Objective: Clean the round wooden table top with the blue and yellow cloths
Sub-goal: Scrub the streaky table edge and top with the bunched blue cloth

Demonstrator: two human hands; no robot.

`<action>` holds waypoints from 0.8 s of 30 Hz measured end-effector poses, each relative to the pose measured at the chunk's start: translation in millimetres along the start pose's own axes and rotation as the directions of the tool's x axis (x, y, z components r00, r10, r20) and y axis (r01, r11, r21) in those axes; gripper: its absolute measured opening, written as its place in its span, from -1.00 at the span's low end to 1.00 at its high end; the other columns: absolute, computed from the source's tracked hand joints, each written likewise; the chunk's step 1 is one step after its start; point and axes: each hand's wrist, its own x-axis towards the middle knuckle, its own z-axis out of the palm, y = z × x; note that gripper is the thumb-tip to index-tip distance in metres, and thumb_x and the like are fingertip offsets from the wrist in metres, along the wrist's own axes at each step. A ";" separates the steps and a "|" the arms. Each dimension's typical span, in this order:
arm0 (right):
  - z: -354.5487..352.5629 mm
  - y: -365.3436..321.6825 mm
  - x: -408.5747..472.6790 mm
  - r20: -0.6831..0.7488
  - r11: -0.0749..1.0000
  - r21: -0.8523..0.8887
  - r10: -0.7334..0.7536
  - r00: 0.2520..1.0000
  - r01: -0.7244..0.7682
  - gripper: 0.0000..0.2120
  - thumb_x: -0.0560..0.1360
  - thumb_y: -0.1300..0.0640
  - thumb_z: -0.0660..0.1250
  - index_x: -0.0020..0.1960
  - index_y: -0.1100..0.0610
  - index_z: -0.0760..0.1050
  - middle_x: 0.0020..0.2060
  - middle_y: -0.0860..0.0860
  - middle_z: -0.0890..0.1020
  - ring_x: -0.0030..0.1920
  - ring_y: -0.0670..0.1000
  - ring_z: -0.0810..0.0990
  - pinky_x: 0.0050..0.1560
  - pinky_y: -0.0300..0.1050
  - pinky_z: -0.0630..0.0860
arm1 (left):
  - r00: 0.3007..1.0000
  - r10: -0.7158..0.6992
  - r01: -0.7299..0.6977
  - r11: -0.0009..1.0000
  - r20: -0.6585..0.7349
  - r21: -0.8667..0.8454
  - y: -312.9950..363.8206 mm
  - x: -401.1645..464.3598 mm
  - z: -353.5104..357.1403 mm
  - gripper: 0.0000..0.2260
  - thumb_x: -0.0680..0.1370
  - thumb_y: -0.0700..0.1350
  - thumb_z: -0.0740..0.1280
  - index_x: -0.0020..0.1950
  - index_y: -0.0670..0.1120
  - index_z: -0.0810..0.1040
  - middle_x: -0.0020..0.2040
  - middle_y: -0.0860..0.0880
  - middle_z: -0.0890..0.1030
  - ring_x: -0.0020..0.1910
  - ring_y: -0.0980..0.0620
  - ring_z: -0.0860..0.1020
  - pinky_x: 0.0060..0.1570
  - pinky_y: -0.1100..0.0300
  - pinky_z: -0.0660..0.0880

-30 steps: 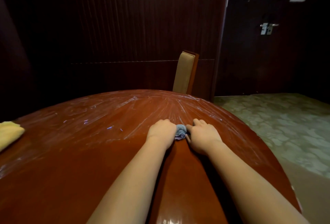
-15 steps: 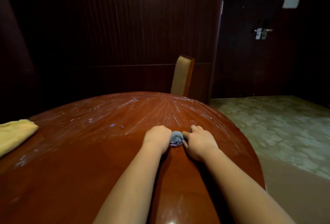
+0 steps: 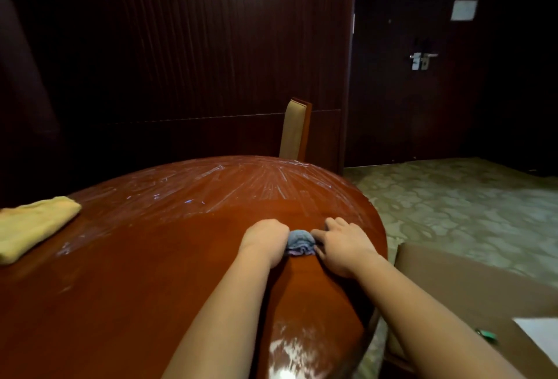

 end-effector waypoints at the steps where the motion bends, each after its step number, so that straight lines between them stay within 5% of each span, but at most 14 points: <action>1: -0.1 1.9 0.0 0.000 1.000 -0.001 0.003 1.000 -0.003 -0.66 0.62 -0.08 0.05 0.35 -0.06 0.35 0.21 0.07 0.41 0.26 0.11 0.34 0.16 -0.01 0.32 | 1.000 0.001 -0.001 1.000 0.005 0.011 1.6 0.9 -1.4 -0.78 0.54 -0.24 0.23 0.12 -0.19 0.58 0.12 -0.18 0.57 0.11 -0.22 0.55 0.02 -0.01 0.51; 24: 28.6 52.0 165.0 -0.022 0.993 0.021 0.119 0.993 -0.118 -0.64 0.61 0.02 0.09 0.39 -0.08 0.36 0.28 0.11 0.38 0.33 0.14 0.31 0.23 -0.02 0.31 | 0.997 -0.022 0.019 0.999 -0.075 -0.049 -36.9 167.5 24.1 -0.78 0.54 -0.21 0.24 0.13 -0.15 0.60 0.10 -0.18 0.61 0.08 -0.20 0.57 -0.02 0.04 0.50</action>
